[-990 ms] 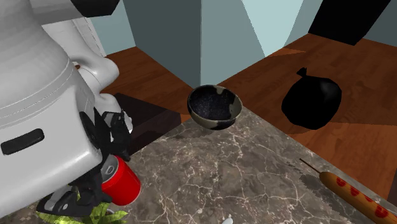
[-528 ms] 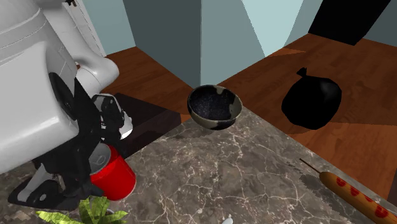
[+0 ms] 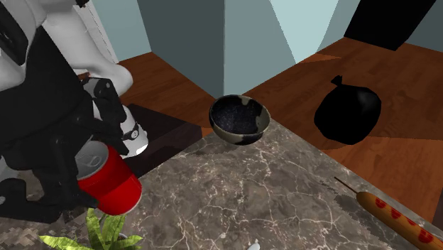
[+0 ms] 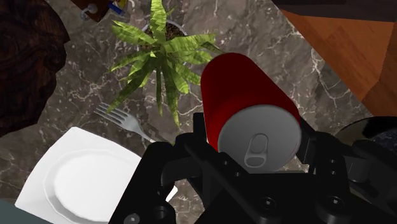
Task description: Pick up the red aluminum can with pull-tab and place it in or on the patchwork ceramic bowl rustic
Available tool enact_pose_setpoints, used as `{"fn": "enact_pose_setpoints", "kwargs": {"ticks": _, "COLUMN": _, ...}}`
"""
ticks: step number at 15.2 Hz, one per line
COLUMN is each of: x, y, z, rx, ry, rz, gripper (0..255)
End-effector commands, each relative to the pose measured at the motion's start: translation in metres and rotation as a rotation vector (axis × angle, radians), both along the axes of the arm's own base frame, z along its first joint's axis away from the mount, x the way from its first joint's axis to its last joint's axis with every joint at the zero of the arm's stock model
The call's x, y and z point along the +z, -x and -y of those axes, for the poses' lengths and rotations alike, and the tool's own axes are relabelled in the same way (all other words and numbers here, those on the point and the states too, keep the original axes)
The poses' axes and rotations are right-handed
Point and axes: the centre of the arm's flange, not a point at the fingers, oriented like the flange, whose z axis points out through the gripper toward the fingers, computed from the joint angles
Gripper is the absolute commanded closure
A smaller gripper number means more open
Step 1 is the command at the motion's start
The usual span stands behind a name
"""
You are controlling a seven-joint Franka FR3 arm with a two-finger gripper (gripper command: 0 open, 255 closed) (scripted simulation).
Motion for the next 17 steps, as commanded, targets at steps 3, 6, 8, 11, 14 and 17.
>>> {"fn": "enact_pose_setpoints", "kwargs": {"ticks": 3, "x": 0.023, "y": 0.000, "z": -0.001, "rx": 0.000, "ry": 0.000, "rz": 0.000, "gripper": 255}}
{"fn": "enact_pose_setpoints", "kwargs": {"ticks": 6, "x": 0.030, "y": -0.003, "z": -0.013, "rx": 0.000, "ry": 0.000, "rz": 0.000, "gripper": 255}}
{"fn": "enact_pose_setpoints", "kwargs": {"ticks": 8, "x": 0.032, "y": -0.010, "z": -0.039, "rx": 0.000, "ry": 0.000, "rz": 0.000, "gripper": 255}}
{"fn": "enact_pose_setpoints", "kwargs": {"ticks": 11, "x": 0.036, "y": -0.020, "z": -0.077, "rx": 0.000, "ry": 0.000, "rz": 0.000, "gripper": 255}}
{"fn": "enact_pose_setpoints", "kwargs": {"ticks": 14, "x": 0.039, "y": -0.030, "z": -0.115, "rx": 0.000, "ry": 0.000, "rz": 0.000, "gripper": 255}}
{"fn": "enact_pose_setpoints", "kwargs": {"ticks": 17, "x": 0.042, "y": -0.040, "z": -0.153, "rx": 0.000, "ry": 0.000, "rz": 0.000, "gripper": 255}}
